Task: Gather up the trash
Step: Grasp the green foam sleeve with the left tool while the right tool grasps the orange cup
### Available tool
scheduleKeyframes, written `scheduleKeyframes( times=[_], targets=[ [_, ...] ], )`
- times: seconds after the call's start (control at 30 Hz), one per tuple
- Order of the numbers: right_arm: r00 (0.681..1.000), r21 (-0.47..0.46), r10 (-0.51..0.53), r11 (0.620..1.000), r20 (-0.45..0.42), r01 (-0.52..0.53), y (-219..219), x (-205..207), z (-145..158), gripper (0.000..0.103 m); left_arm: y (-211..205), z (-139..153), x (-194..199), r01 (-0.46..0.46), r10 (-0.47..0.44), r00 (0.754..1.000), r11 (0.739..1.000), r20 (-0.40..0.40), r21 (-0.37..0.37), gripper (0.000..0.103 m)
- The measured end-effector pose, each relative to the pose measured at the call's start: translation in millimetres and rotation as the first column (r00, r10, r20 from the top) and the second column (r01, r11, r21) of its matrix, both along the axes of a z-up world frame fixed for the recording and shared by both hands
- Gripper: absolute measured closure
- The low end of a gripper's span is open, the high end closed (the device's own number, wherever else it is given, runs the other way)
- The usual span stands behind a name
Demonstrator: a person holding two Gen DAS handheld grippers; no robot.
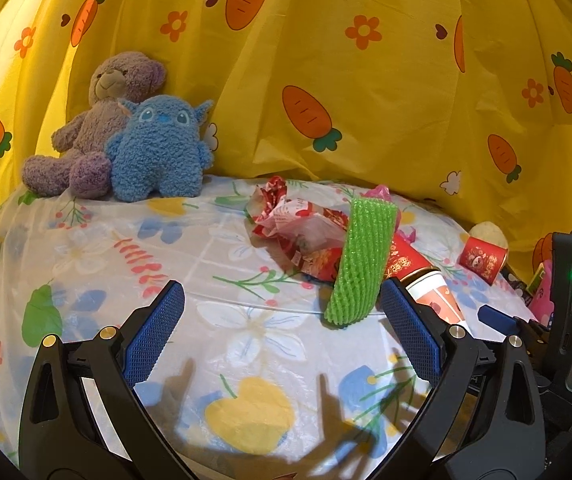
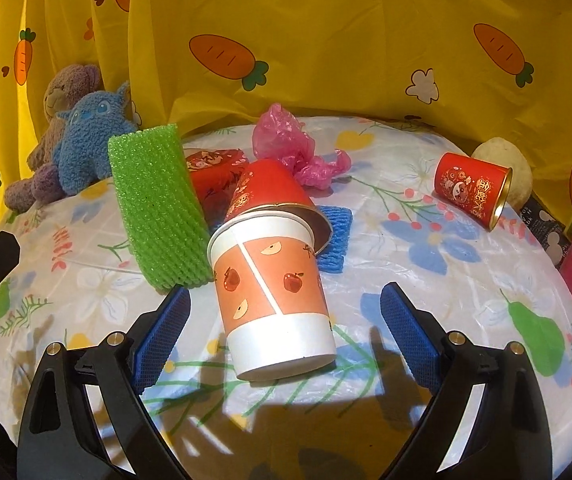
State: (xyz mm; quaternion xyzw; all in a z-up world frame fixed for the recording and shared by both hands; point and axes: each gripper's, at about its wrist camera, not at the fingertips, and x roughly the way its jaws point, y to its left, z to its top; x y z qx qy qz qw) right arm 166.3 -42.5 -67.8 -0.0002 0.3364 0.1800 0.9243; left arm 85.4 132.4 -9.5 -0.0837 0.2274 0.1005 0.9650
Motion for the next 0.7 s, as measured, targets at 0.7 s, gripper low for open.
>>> scheduleKeyframes(
  times=[0.7],
  targets=[
    [0.999,0.112,0.034,0.993,-0.029,-0.03,-41,-31,-4,0.044,-31,-10,58,0.129,-0.133,0.989,0.99,-0.071,-0.054,0.021]
  ],
)
